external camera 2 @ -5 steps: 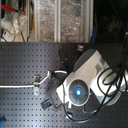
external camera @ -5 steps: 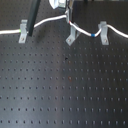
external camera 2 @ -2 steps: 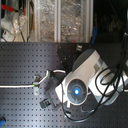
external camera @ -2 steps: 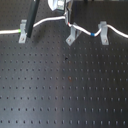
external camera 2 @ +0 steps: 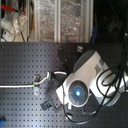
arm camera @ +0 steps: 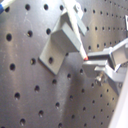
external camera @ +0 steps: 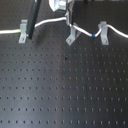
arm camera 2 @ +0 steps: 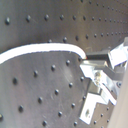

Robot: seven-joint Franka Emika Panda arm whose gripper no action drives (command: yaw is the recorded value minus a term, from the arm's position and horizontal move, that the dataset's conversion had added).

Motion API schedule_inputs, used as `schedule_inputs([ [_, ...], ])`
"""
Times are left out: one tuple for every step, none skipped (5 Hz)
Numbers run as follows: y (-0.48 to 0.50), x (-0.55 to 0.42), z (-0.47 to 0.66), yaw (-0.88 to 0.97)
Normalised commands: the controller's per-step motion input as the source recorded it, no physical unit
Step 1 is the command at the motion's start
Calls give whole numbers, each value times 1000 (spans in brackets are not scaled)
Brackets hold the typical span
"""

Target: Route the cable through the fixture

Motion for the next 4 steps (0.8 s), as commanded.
schedule_inputs([
  [60,417,1,-146],
  [0,0,0,-6],
  [107,-305,13,0],
  [152,-112,-1,51],
])
